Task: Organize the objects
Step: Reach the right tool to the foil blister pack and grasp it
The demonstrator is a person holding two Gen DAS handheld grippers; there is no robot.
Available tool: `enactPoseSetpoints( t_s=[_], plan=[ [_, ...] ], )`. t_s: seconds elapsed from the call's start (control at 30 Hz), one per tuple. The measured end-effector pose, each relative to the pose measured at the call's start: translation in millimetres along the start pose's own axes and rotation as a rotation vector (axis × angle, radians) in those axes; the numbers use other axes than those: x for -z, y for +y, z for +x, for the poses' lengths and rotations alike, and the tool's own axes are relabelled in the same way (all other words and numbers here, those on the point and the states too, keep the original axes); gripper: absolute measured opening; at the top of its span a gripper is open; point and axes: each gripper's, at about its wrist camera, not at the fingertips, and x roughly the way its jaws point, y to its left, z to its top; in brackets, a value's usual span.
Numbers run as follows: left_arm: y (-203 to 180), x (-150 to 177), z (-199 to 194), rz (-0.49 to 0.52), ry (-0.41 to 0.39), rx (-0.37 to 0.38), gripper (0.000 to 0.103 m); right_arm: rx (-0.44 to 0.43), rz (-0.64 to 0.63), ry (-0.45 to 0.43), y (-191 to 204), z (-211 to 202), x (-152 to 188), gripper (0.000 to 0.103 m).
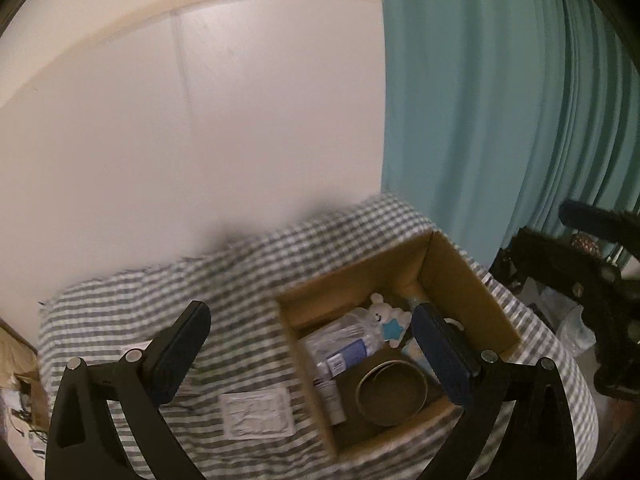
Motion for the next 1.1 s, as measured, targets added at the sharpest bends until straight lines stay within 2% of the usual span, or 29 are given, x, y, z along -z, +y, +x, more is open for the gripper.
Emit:
enactPoseSetpoints(
  t_s=[0.07, 0.2, 0.33, 0.43, 0.57, 0.67, 0.83, 0.97, 1.1],
  plan=[
    [14, 0, -23, -0.002, -0.013, -0.028, 0.103, 0.009, 0.005, -0.017, 11, -18, 3, 0.084],
    [58, 12, -67, -0.039, -0.040, -0.064, 0.103, -0.034, -0.003, -0.030, 38, -50, 11, 0.085],
    [103, 29, -95, -0.088, -0.060, -0.121, 0.103, -0.024, -0.052, -0.052, 75, -73, 18, 0.085],
    [137, 50, -106, -0.137, -0.059, -0.172, 0.103, -0.053, -0.091, -0.053, 108, -76, 24, 0.085],
    [183, 85, -96, -0.185, -0.034, -0.255, 0.103, -0.080, -0.170, -0.035, 159, -62, 38, 0.085],
    [203, 112, -72, -0.190, 0.000, -0.302, 0.103, -0.103, -0.239, 0.007, 200, -34, 57, 0.085],
    [223, 155, -19, -0.214, 0.088, -0.281, 0.103, -0.096, -0.349, 0.111, 256, 39, 95, 0.085],
    [235, 182, 19, -0.219, 0.154, -0.268, 0.103, -0.011, -0.419, 0.206, 269, 99, 129, 0.085],
    [245, 199, 41, -0.241, 0.204, -0.247, 0.103, 0.134, -0.494, 0.327, 263, 149, 157, 0.085]
  ],
)
